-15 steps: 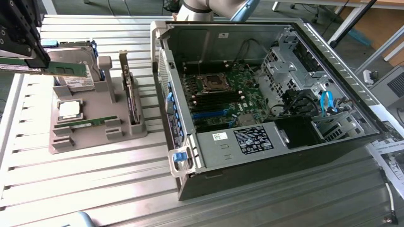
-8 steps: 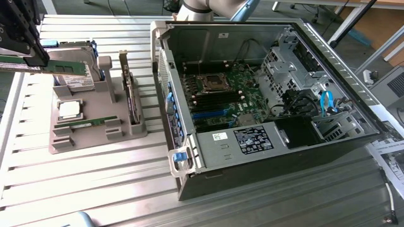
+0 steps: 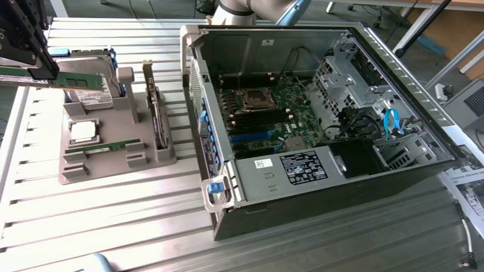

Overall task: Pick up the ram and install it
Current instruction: 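Pick up the ram and move it above insertion slot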

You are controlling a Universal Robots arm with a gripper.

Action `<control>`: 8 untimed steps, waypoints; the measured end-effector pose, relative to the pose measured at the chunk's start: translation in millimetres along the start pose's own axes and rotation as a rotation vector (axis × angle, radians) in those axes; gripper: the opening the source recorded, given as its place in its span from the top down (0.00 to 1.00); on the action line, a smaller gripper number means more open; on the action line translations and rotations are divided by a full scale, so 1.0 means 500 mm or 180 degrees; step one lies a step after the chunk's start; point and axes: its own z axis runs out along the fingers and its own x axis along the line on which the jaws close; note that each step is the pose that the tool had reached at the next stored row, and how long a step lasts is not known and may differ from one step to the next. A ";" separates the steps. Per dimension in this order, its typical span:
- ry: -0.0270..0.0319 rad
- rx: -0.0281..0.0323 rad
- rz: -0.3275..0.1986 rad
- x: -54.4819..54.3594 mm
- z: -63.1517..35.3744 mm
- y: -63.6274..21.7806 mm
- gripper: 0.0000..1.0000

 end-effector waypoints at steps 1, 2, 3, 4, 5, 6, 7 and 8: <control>0.0000 0.0000 0.0000 0.000 0.000 0.000 0.87; 0.0000 0.0000 0.0000 0.000 0.000 0.000 0.87; 0.0000 0.0000 0.0000 0.000 0.000 -0.001 0.87; 0.0000 0.0000 0.0000 0.000 0.000 -0.001 0.87; 0.0000 0.0000 0.0000 0.000 0.000 -0.002 0.87; 0.0000 0.0000 0.0000 0.000 0.000 -0.004 0.87; 0.0000 0.0000 0.0000 0.000 0.000 -0.006 0.87; 0.0000 0.0000 0.0000 -0.001 0.000 -0.008 0.87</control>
